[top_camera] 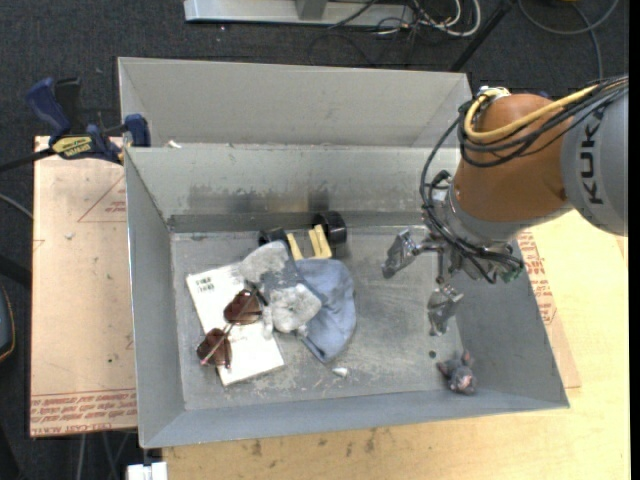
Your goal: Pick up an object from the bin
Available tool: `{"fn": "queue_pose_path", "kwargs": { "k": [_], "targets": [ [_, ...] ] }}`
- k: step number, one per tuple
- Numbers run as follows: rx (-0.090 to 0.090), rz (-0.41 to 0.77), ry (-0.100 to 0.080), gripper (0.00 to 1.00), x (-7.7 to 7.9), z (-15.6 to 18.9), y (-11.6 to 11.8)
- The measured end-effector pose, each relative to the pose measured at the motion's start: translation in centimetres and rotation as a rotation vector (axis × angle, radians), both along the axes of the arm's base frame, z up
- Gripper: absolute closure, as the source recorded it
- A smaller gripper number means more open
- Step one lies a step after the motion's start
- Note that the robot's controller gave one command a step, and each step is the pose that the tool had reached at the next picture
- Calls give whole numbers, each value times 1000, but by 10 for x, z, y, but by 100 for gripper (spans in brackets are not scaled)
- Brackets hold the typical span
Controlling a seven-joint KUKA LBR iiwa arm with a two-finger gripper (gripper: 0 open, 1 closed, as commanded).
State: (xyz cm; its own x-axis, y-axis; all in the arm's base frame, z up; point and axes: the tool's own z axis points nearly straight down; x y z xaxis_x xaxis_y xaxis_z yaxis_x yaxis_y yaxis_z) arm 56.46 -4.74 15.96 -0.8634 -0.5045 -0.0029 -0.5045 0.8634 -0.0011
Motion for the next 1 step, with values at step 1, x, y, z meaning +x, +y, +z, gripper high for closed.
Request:
{"fn": "queue_pose_path", "kwargs": {
  "k": [1],
  "targets": [
    [2, 122, -1, 0, 5, 5, 9]
  ]
}}
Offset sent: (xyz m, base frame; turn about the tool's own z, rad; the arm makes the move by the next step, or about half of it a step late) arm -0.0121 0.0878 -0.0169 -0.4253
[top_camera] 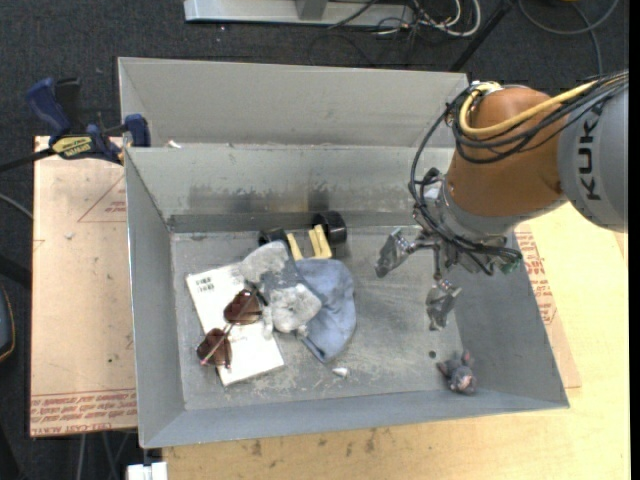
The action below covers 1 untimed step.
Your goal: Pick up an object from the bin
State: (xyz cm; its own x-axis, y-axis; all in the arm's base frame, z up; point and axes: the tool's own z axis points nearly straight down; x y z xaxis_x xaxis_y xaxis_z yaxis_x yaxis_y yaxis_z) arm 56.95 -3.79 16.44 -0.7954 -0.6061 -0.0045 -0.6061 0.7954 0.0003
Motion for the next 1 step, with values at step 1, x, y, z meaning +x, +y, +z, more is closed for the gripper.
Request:
{"fn": "queue_pose_path", "kwargs": {
  "k": [1],
  "targets": [
    [-4, 145, 2, 0, -8, -10, 32]
  ]
}}
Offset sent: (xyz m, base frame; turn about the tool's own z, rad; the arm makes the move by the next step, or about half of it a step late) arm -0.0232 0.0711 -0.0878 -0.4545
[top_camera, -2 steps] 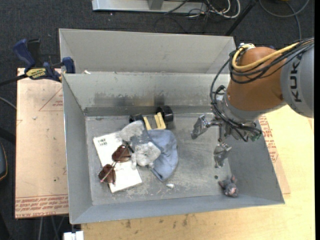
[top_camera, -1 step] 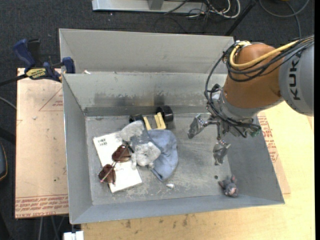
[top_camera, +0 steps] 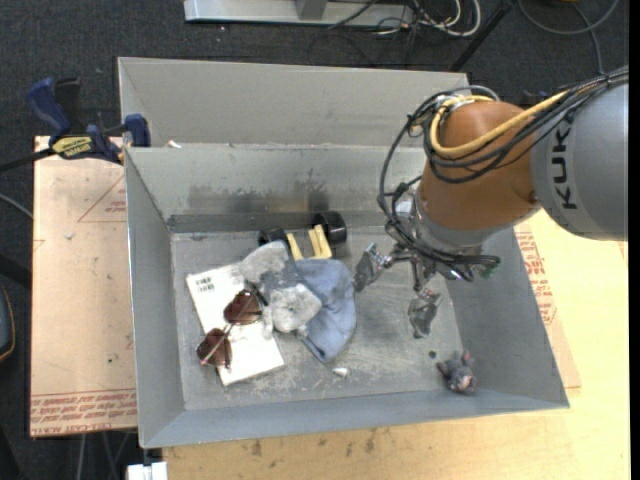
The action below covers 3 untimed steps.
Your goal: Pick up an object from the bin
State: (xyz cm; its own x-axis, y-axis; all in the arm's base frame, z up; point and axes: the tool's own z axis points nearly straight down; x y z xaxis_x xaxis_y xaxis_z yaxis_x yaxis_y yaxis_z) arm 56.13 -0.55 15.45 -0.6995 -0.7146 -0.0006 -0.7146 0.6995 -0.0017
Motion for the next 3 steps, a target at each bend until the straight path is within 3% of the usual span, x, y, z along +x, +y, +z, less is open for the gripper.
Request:
{"fn": "queue_pose_path", "kwargs": {
  "k": [1, 2, 3],
  "targets": [
    [1, 309, 1, 100, -14, -76, 39],
    [1, 309, 1, 100, -14, -76, 39],
    [3, 300, 6, 100, -3, -25, 45]
  ]
}}
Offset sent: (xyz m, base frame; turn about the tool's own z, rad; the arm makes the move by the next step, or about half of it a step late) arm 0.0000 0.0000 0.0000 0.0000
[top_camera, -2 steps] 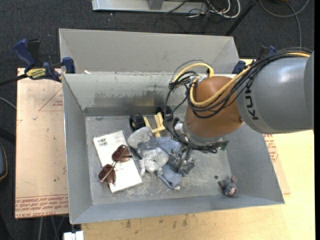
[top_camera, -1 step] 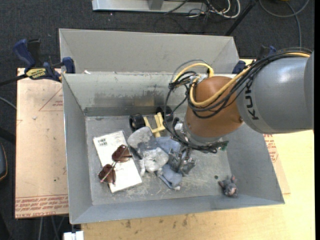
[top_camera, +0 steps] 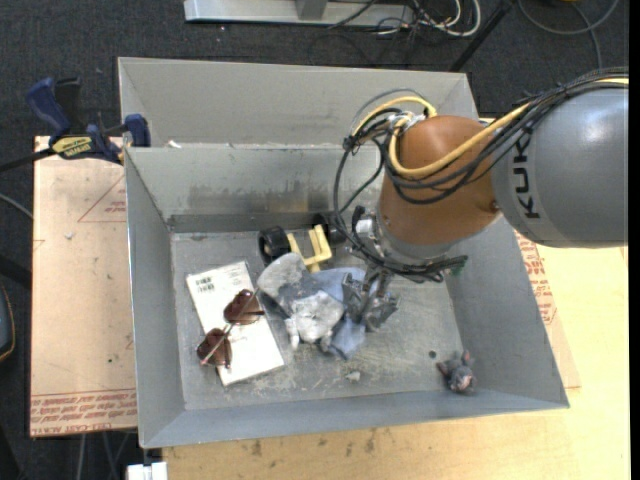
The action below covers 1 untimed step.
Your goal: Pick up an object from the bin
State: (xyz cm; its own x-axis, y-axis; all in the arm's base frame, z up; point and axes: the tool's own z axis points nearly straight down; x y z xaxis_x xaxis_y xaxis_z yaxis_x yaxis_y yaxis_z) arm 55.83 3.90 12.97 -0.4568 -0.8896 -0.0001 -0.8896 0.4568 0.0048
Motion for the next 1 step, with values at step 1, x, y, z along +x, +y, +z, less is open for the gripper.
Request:
{"fn": "queue_pose_path", "kwargs": {
  "k": [1],
  "targets": [
    [2, -1, -11, 100, 10, 57, 1]
  ]
}}
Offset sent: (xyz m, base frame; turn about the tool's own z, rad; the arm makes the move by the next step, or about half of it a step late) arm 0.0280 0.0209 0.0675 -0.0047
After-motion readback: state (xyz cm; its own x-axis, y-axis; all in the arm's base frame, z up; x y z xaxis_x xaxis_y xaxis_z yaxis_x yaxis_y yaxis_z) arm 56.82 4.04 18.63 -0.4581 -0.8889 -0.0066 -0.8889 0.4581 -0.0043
